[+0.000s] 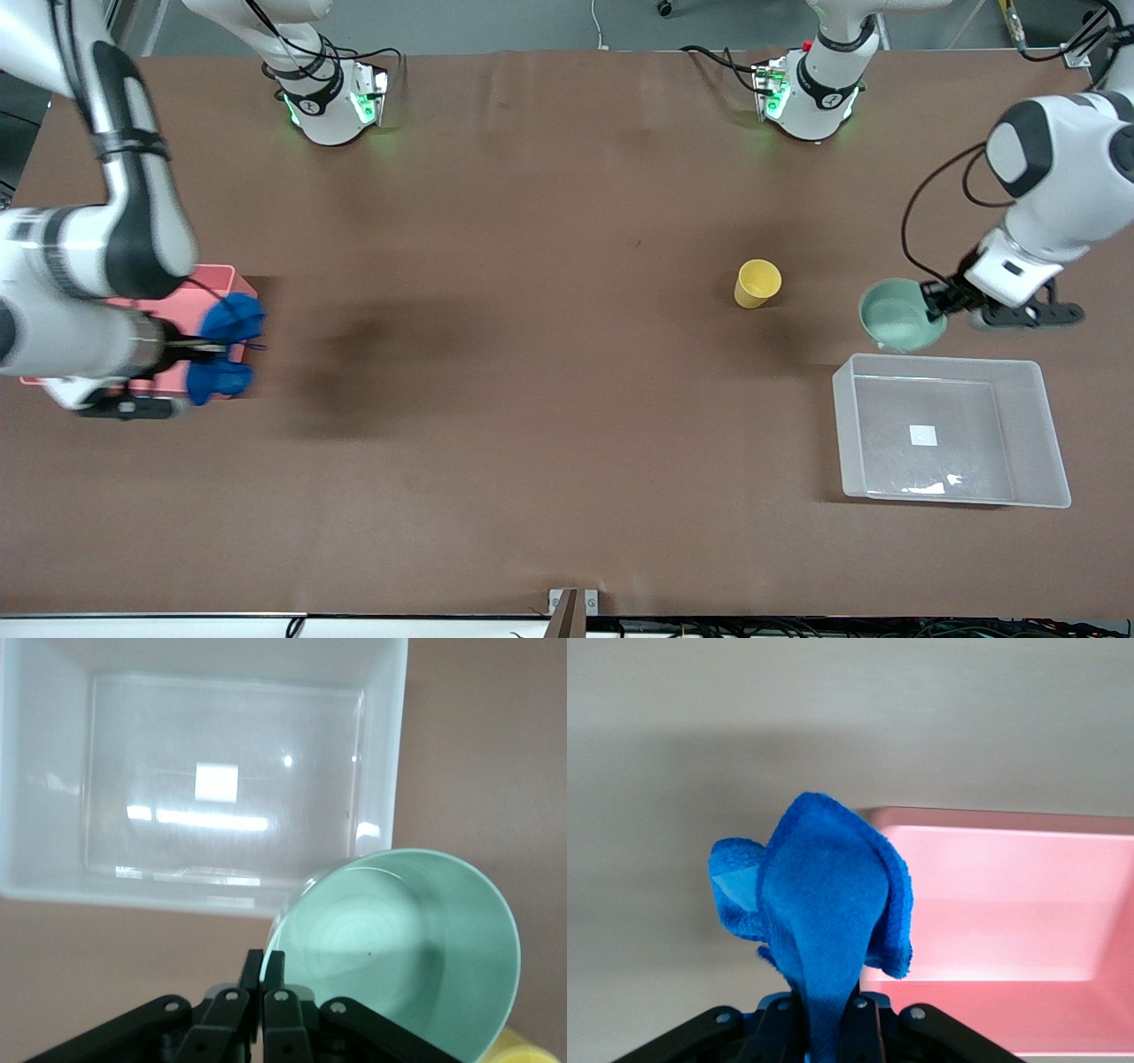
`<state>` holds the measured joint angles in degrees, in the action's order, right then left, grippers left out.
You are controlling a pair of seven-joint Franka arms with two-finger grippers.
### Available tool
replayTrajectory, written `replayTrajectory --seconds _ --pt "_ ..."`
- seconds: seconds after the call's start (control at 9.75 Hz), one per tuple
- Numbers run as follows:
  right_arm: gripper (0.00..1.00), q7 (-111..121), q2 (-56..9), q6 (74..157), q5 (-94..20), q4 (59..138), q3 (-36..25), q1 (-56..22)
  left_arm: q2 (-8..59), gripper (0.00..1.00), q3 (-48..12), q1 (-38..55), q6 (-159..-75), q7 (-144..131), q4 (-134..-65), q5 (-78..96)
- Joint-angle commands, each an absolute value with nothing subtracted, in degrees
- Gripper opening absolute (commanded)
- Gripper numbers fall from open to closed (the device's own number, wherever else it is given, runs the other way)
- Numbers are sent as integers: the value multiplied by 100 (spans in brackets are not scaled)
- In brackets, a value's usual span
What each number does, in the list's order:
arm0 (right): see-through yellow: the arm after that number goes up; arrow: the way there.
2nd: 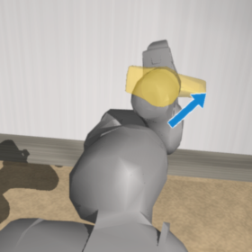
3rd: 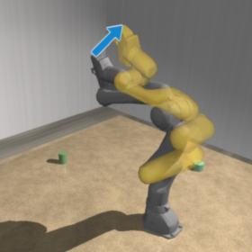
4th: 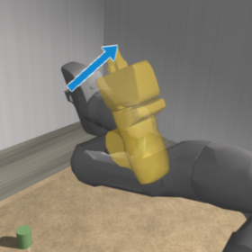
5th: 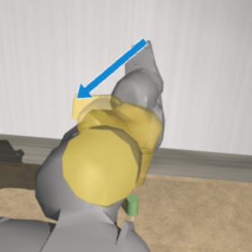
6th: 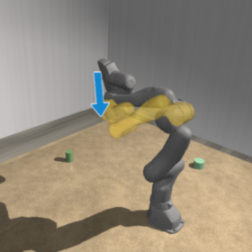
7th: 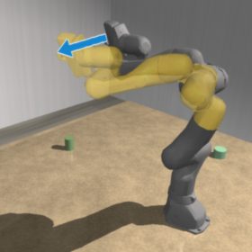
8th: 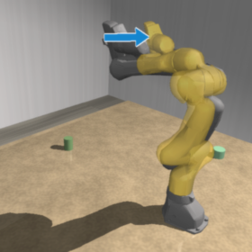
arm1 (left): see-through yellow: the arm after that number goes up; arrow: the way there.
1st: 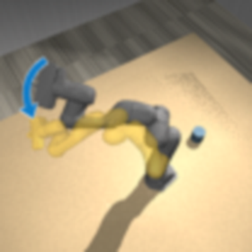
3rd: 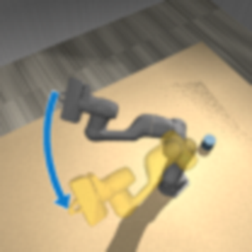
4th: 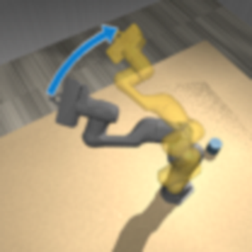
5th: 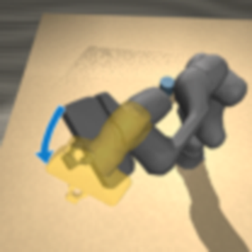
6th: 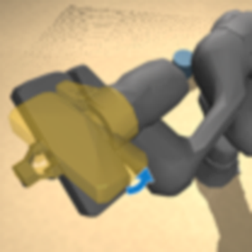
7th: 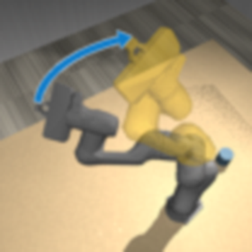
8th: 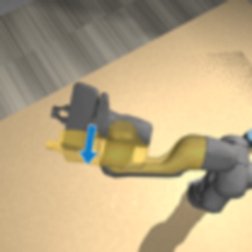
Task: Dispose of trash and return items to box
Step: 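Carry the cloth into the pink bin while the left gripper carries the bowl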
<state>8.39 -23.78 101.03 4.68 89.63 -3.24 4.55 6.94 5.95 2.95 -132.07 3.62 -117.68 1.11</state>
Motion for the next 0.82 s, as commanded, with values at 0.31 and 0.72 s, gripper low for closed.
replayTrajectory --seconds 0.31,0.72 --pt "2 2848 -2399 11564 396 10315 -1274 685 3485 1 1150 211 -13131 1852 -9329 1236" --pt "61 2848 -2443 12902 141 11513 -1274 659 4104 1 1151 246 -13489 2004 -9254 1292"
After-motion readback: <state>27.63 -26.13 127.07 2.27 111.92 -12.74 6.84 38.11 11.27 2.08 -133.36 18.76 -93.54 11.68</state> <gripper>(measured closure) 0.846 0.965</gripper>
